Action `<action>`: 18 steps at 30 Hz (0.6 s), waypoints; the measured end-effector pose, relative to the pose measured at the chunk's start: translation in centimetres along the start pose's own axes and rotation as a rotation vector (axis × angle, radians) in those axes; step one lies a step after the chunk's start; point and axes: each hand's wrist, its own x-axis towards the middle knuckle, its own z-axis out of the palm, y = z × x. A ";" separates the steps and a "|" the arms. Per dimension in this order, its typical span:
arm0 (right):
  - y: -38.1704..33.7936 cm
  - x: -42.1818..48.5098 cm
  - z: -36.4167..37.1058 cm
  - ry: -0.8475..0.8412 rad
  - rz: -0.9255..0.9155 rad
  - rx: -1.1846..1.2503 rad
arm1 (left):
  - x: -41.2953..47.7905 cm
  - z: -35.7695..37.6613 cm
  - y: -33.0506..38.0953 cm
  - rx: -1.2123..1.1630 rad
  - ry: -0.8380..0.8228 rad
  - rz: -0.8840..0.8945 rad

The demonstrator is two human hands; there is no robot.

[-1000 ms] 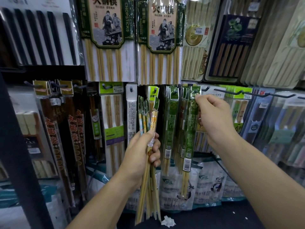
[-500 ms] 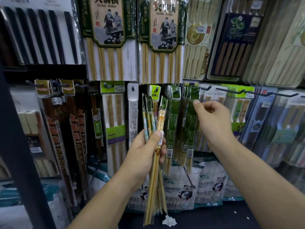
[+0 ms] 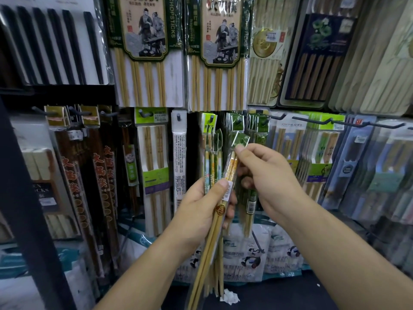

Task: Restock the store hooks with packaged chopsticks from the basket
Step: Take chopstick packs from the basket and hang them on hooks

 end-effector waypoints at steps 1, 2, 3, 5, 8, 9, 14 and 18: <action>-0.1 0.0 -0.1 0.000 0.016 0.030 | -0.1 -0.1 -0.1 0.011 0.009 -0.005; -0.2 0.0 -0.2 0.006 0.024 0.047 | -0.1 -0.1 -0.1 0.026 0.019 -0.009; -0.3 0.0 -0.4 0.018 0.022 0.047 | -0.2 -0.2 -0.1 0.036 0.035 -0.010; -0.6 0.1 -0.9 0.062 -0.005 0.024 | -0.1 -0.3 -0.1 0.076 0.085 0.013; -1.4 0.7 -1.8 0.178 -0.075 0.011 | 0.1 -0.7 0.0 0.107 0.123 0.045; -1.7 1.0 -2.1 0.205 -0.095 0.005 | 0.2 -0.9 0.1 0.100 0.126 0.037; -2.1 2.5 -2.9 0.225 -0.118 -0.145 | 0.3 -1.2 -0.2 0.092 0.089 0.012; -2.1 3.4 -3.2 0.234 -0.114 -0.226 | 0.5 -0.9 -0.5 0.102 0.020 0.033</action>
